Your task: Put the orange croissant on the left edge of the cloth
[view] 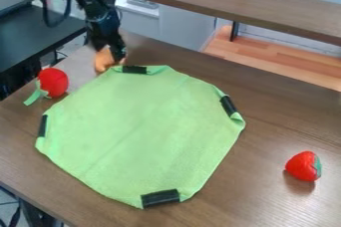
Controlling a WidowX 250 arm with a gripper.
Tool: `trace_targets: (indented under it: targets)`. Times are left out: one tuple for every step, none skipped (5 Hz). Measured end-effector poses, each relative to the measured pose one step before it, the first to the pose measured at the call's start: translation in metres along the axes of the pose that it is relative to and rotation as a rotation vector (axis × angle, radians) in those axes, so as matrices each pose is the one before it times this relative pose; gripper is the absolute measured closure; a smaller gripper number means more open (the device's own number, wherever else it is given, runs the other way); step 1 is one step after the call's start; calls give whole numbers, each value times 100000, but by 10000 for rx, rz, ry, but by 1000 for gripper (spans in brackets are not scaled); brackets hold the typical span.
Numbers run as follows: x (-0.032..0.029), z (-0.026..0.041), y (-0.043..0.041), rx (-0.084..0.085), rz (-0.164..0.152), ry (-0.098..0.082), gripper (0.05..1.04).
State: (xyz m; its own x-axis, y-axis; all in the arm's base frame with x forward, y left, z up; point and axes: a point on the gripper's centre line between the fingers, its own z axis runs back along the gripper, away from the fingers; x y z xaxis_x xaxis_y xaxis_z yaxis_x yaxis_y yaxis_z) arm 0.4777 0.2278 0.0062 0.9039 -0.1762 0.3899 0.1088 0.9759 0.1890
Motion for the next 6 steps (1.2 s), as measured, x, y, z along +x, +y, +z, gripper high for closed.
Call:
trace_targets:
  targets:
    - [-824,-1510,-78,25,-31,448,84]
    - [-70,-28,351,90,121,236,97]
    - [-59,-143,199,143,67,337,234]
    - [55,31,-175,-80,-43,3,450]
    - [-160,-141,-152,-46,-43,25,452]
    - [-384,42,-77,104,105,12,453]
